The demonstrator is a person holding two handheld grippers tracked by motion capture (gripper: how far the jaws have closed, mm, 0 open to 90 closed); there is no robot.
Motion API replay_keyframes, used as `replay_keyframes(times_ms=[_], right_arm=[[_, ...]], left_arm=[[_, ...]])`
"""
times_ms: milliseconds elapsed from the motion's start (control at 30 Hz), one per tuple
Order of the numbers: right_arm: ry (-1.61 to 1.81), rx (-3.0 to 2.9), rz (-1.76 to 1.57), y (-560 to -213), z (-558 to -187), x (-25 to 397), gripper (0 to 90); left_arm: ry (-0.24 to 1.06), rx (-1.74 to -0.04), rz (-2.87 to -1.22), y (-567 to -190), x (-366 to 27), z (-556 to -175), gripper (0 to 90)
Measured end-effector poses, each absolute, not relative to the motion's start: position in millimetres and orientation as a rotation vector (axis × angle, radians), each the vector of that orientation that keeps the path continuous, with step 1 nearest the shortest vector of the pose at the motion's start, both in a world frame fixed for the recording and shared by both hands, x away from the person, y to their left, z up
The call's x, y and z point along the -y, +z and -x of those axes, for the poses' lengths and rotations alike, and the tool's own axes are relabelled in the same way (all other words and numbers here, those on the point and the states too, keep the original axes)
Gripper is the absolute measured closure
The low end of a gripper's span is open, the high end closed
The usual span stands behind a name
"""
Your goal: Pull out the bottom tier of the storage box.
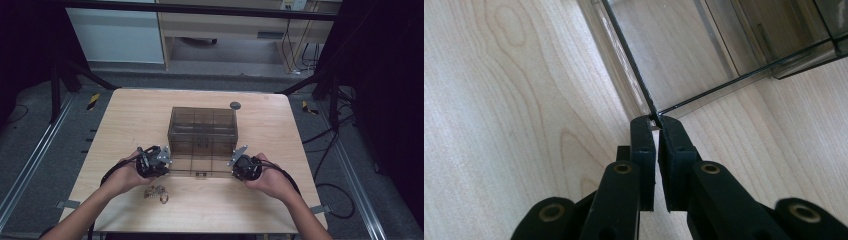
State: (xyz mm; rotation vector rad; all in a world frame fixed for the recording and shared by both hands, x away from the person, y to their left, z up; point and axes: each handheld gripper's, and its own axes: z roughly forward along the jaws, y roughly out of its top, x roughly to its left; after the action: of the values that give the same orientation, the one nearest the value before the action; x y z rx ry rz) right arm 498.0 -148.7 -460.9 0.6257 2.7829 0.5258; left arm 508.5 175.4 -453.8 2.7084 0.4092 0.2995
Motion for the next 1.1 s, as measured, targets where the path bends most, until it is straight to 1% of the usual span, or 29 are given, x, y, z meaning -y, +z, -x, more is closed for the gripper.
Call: replay_keyframes(times_ms=[800,867,900,967,1033,1067,1100], right_arm=[[0.542,-2.801,-0.623,-464,-490,151,85.3],[0.532,-2.788,-0.633,-463,-490,152,79.3],[0.54,-2.784,-0.623,-463,-490,154,77.8],[0.548,-2.774,-0.653,-461,-489,158,72.0],[0.571,-2.755,-0.671,-458,-488,163,68.6],[0.585,-2.728,-0.707,-456,-487,169,61.0],[0.585,-2.728,-0.707,-456,-487,169,61.0]], left_arm=[[0.303,-0.404,-2.697,-458,-177,-496,87.1],[0.316,-0.404,-2.697,-456,-178,-494,86.2],[0.321,-0.41,-2.691,-455,-180,-493,85.1],[0.329,-0.428,-2.677,-452,-184,-492,79.4],[0.342,-0.441,-2.664,-449,-189,-491,77.7],[0.351,-0.445,-2.662,-448,-191,-490,72.2],[0.358,-0.454,-2.656,-446,-194,-489,72.2]])
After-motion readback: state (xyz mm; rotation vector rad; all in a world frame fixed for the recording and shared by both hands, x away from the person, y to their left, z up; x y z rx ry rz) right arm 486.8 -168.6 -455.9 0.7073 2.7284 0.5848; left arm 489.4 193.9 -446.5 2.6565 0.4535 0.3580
